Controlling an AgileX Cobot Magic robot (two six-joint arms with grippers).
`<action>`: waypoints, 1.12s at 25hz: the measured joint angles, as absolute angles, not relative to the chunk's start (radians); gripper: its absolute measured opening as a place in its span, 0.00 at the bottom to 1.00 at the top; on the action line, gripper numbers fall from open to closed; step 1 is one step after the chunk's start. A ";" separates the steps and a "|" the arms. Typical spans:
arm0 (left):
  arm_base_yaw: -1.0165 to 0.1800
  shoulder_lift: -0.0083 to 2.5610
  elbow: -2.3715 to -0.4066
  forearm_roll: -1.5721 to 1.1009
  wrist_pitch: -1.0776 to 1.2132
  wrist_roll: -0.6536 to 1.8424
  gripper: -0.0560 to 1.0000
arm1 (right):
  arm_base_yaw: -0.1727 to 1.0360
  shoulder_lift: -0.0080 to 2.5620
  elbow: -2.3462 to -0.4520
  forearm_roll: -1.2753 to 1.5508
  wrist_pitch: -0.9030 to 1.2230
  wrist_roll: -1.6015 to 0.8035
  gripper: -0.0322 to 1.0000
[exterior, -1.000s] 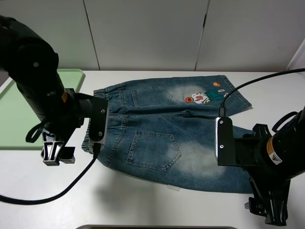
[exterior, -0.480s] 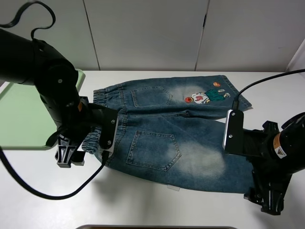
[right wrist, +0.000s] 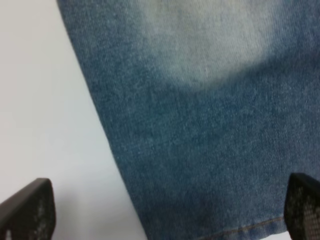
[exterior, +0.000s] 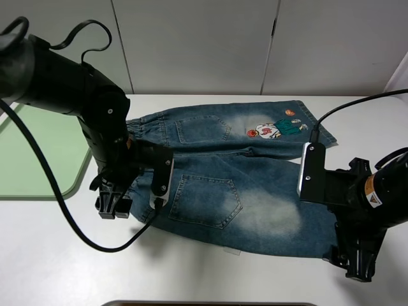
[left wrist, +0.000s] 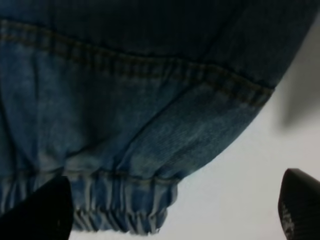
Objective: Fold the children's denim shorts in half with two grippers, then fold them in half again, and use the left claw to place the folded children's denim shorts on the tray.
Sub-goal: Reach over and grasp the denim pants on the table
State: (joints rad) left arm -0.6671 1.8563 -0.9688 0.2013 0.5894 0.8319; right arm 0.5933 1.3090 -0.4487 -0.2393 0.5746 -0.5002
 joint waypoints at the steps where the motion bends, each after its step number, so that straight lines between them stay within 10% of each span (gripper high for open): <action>1: -0.669 1.864 -0.971 0.195 0.589 0.847 0.82 | 0.593 1.309 -0.449 -0.239 0.575 -0.500 0.70; 28: -0.677 1.983 -0.981 0.174 0.547 0.980 0.82 | 0.593 1.308 -0.276 -0.362 0.417 -0.500 0.70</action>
